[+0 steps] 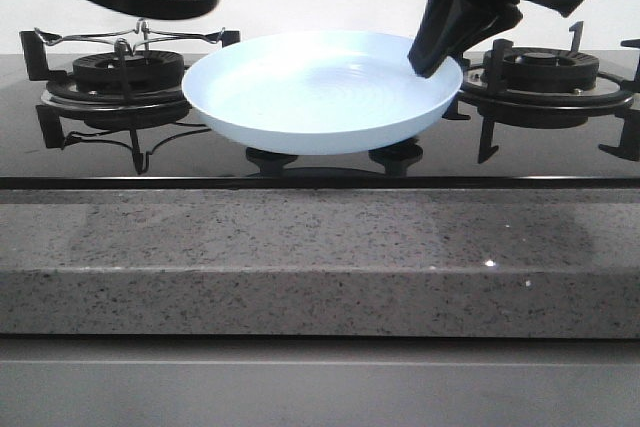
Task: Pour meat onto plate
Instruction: 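Lift the black pan with the left gripper over the plate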
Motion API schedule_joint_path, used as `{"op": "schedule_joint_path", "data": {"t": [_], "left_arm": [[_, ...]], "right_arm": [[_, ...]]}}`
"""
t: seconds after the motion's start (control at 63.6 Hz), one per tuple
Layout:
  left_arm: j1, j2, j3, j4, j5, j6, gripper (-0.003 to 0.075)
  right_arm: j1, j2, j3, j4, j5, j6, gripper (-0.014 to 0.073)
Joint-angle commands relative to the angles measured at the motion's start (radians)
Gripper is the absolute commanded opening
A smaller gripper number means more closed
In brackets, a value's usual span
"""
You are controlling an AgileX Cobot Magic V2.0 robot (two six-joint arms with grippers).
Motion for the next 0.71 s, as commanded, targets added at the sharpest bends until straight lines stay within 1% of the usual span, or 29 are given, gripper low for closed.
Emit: {"op": "schedule_joint_path", "data": {"t": [0.0,0.22,0.299,0.44,0.503,0.692], "left_arm": [[-0.004,-0.102,-0.038,-0.103,0.028,0.009,0.0132],[-0.026,-0.184,-0.038,-0.093,0.035,0.009,0.0122],[-0.045,-0.194,-0.038,-0.092,0.037,0.009,0.0082],[-0.110,-0.198,-0.038,-0.092,0.033,0.009,-0.0021],[-0.136,-0.198,-0.038,-0.085,0.029,0.022,-0.0020],[-0.233,-0.214,-0.038,-0.057,-0.017,0.140,-0.0020]], "right_arm": [[-0.002,-0.050,-0.023,0.024,-0.034,-0.014,-0.0067],[-0.002,-0.050,-0.023,0.024,-0.034,-0.014,-0.0067],[-0.002,-0.050,-0.023,0.024,-0.034,-0.014,-0.0067],[-0.002,-0.050,-0.023,0.024,-0.034,-0.014,-0.0067],[-0.002,-0.050,-0.023,0.024,-0.034,-0.014,-0.0067],[-0.002,-0.050,-0.023,0.024,-0.034,-0.014,-0.0067]]}}
